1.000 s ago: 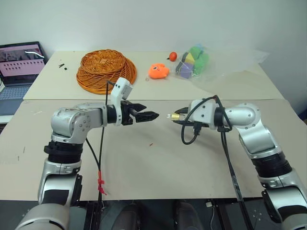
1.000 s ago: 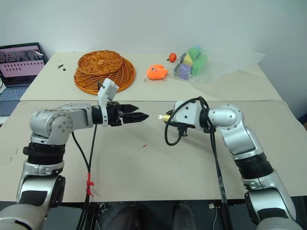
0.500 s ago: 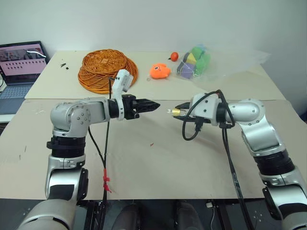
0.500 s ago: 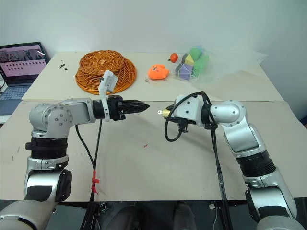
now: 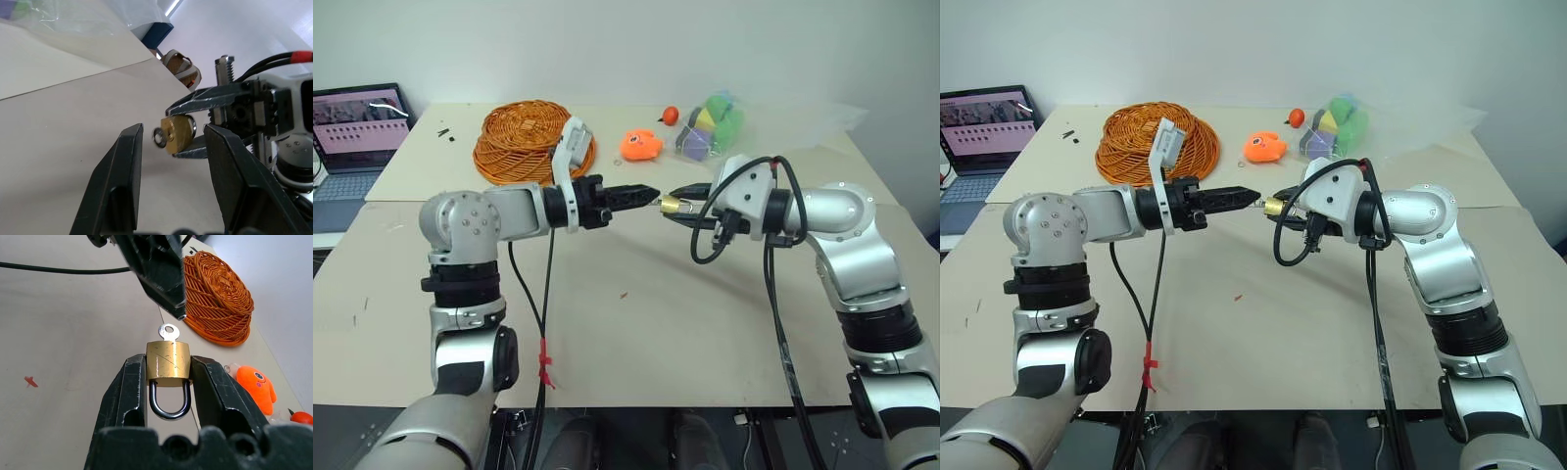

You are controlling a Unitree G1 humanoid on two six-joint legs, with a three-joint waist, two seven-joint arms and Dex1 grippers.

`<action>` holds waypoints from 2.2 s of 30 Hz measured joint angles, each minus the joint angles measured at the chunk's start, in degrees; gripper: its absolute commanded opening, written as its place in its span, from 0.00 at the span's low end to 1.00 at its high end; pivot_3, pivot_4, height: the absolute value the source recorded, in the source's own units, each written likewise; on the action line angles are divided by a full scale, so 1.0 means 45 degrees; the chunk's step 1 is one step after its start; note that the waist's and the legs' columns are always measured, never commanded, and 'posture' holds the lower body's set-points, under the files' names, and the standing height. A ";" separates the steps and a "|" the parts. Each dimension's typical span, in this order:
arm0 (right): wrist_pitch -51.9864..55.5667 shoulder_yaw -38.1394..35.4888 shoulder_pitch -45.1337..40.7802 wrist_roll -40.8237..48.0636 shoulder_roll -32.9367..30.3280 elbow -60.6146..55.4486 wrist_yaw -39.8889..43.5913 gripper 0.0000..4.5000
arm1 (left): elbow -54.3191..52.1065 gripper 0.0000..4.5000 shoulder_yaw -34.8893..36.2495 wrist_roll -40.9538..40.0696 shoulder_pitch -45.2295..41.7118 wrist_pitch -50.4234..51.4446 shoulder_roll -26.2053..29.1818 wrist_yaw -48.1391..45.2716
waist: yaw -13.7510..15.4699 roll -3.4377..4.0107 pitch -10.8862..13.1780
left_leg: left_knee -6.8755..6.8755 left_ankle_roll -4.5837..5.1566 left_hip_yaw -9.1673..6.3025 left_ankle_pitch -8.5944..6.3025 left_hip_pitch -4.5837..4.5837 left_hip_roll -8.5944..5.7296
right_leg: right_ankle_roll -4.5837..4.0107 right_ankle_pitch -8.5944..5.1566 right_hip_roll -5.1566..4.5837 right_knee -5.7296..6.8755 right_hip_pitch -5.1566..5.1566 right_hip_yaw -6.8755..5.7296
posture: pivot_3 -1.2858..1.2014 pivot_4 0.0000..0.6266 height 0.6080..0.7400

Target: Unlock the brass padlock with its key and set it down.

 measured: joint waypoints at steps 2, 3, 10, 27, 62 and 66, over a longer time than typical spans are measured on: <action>-0.0090 -0.0056 0.0143 0.0037 -0.0011 0.0008 -0.0084 0.21 | 0.0052 0.46 0.0331 -0.0092 -0.0272 0.0431 -0.0131 0.0397 | 0.0000 0.0000 0.0000 | 0.0000 0.0000 0.0000 0.0000 -0.0001 0.0000 | 0.0000 0.0000 0.0000 0.0000 0.0001 0.0000 | 0.52 0.24 1.00; -0.0152 -0.0059 0.0231 0.0039 -0.0026 0.0012 -0.0136 0.21 | 0.0048 0.46 0.0499 -0.0281 -0.0366 0.0673 -0.0240 0.0551 | 0.0002 -0.0001 0.0000 | 0.0000 0.0000 0.0000 0.0000 -0.0002 0.0000 | 0.0000 0.0000 -0.0001 -0.0002 0.0001 0.0000 | 0.52 0.24 1.00; -0.0527 -0.0201 0.0409 0.0072 -0.0169 0.0179 -0.0200 0.21 | 0.0211 0.46 0.1894 -0.1029 -0.0858 0.2193 -0.0847 0.1690 | -0.0033 -0.0001 0.0000 | -0.0001 -0.0006 0.0001 0.0003 0.0004 -0.0002 | 0.0000 0.0000 -0.0001 0.0004 0.0000 0.0003 | 0.52 0.24 1.00; -0.0271 -0.1051 0.0317 0.2177 -0.0671 -0.0723 0.0592 0.21 | 0.2434 0.46 0.3073 -0.3883 -0.0916 0.2272 0.0007 0.4261 | 0.0031 -0.0002 0.0000 | -0.0004 -0.0018 -0.0002 0.0000 0.0000 -0.0006 | -0.0002 0.0001 -0.0009 0.0000 -0.0004 0.0008 | 0.52 0.24 1.00; -0.0249 -0.1050 0.0415 0.2133 -0.0764 -0.0737 0.0385 0.21 | 0.2294 0.03 0.0719 -0.9163 0.0040 0.1410 0.0605 0.7688 | 0.0032 -0.0003 -0.0001 | -0.0004 -0.0020 0.0001 -0.0001 0.0003 -0.0014 | -0.0004 0.0002 -0.0017 0.0004 -0.0007 0.0019 | 0.52 0.24 1.00; -0.0249 -0.1050 0.0415 0.2128 -0.0764 -0.0737 0.0383 0.21 | 0.2293 0.03 0.0302 -0.9594 0.0161 0.1101 0.0889 0.7727 | 0.0032 -0.0003 0.0000 | -0.0004 -0.0020 0.0001 -0.0001 0.0004 -0.0014 | -0.0004 0.0002 -0.0017 0.0005 -0.0007 0.0020 | 0.52 0.24 1.00</action>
